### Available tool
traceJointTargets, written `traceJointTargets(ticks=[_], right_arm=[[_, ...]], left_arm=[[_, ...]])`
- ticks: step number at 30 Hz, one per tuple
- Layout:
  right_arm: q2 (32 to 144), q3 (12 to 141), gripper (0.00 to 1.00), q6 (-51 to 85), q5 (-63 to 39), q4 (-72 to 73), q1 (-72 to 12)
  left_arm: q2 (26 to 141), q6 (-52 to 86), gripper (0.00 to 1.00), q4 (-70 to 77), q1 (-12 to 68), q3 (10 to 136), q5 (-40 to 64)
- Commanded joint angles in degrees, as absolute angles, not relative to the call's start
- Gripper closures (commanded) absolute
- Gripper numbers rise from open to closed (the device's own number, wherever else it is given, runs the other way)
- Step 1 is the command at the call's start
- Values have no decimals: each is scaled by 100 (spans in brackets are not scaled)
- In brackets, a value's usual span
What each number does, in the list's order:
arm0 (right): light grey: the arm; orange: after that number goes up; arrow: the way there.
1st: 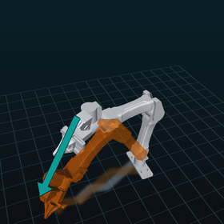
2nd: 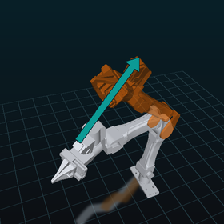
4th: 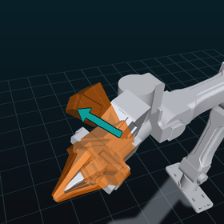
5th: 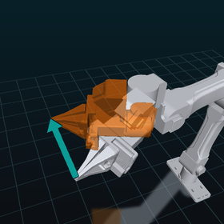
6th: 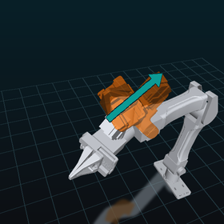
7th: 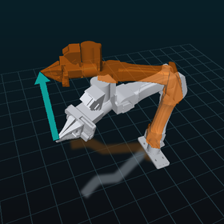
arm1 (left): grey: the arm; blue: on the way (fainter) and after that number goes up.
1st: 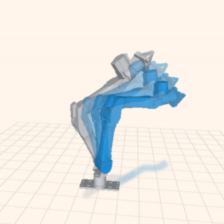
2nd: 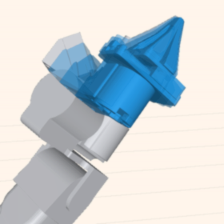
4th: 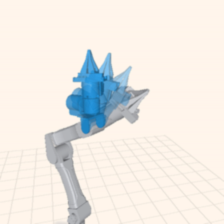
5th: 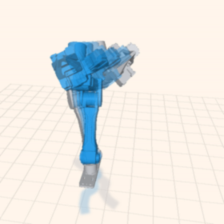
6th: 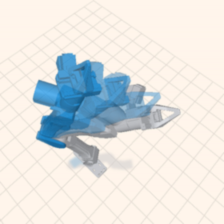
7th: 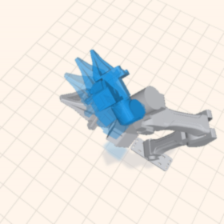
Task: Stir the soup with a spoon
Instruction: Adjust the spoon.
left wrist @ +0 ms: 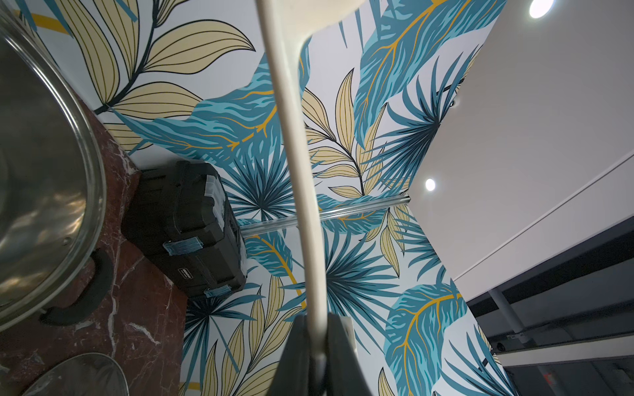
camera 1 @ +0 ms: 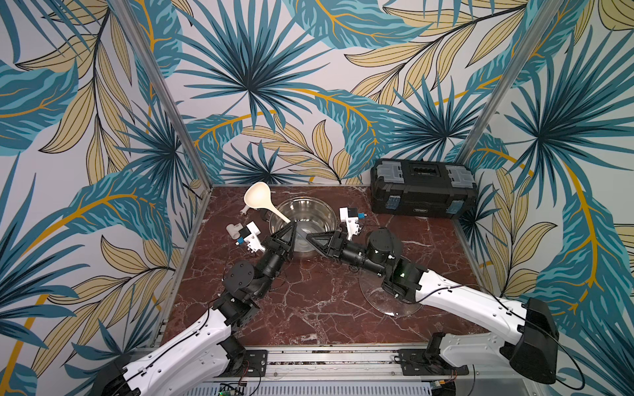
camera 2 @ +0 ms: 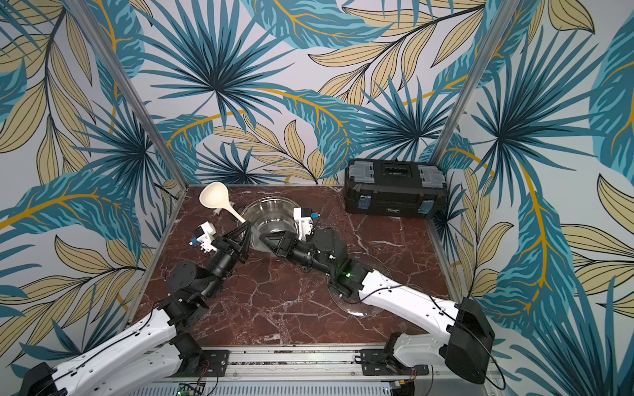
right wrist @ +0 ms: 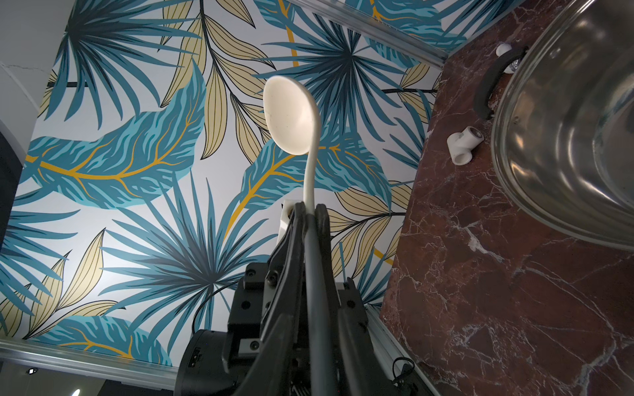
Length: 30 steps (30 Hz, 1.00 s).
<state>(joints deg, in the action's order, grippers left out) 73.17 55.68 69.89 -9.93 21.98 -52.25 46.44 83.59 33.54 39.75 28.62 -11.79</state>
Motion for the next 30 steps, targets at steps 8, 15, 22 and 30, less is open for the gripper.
traceJointTargets(ticks=[8, 15, 22, 30], right_arm=[[7495, 5748, 71, 7075, -1292, 2241, -5265], [7470, 5770, 76, 7031, -1344, 2215, -5270], [7393, 5803, 88, 6951, -1267, 2012, -5266], [7234, 6904, 100, 5773, -780, 25, -5121]], left_arm=[[4552, 8286, 100, 3314, 3955, 2681, -1207], [4462, 8286, 100, 3201, 3955, 2654, -1207], [4422, 8286, 100, 3090, 3949, 2632, -1207], [3882, 8286, 100, 1357, 3955, 3014, -1207]])
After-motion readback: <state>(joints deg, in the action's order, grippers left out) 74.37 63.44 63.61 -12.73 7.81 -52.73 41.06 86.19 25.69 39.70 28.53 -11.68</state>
